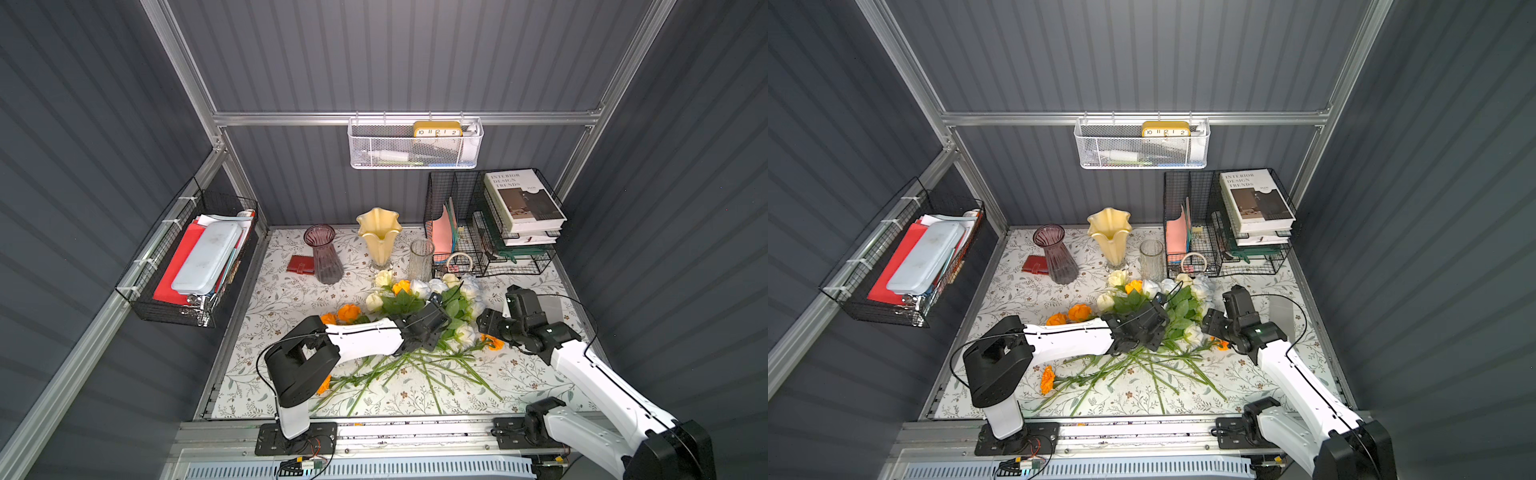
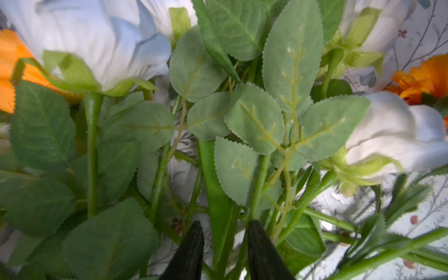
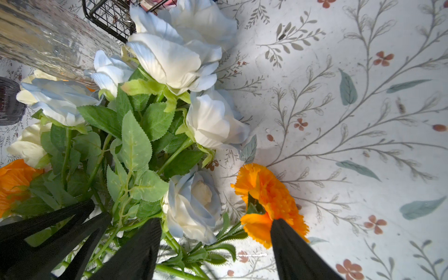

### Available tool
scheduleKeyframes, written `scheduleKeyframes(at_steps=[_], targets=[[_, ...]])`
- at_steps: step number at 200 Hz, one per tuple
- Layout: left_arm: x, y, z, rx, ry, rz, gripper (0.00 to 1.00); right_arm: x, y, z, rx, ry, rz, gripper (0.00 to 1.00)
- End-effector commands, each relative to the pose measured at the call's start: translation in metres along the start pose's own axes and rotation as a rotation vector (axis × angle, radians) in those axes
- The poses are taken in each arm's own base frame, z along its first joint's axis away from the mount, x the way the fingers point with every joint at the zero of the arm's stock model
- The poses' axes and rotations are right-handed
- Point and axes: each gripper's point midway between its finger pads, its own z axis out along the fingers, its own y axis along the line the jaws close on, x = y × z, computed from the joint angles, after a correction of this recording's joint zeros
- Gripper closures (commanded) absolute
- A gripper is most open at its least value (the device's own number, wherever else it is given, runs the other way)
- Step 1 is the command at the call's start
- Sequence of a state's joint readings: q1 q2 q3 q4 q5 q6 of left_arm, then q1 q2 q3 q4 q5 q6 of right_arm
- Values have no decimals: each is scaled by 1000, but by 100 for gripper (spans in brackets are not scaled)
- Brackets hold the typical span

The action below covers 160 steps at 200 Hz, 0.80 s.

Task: Arrange the flowers in different vases according to their colors
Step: Pick up the flower at the center of the board.

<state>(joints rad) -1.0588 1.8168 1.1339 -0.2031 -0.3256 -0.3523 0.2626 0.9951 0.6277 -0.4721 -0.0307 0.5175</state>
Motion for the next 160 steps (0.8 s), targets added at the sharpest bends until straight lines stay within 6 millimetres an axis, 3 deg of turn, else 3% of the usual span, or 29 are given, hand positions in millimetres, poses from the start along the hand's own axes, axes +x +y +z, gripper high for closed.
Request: scheduleKeyframes(at_steps=[1,42,117,160], targets=[[2,-5,-7,39,-3,30,64,5,-4,0,4,7,-9,24],[14,-3,4,31,39,46,65,5,-6,0,8,7,-12,24],[17,-9,17,42,71,80,67,5,-7,0,7,4,-13,24],[12,-7,20,21,64,98,74,4,-8,-2,6,-7,-9,25]])
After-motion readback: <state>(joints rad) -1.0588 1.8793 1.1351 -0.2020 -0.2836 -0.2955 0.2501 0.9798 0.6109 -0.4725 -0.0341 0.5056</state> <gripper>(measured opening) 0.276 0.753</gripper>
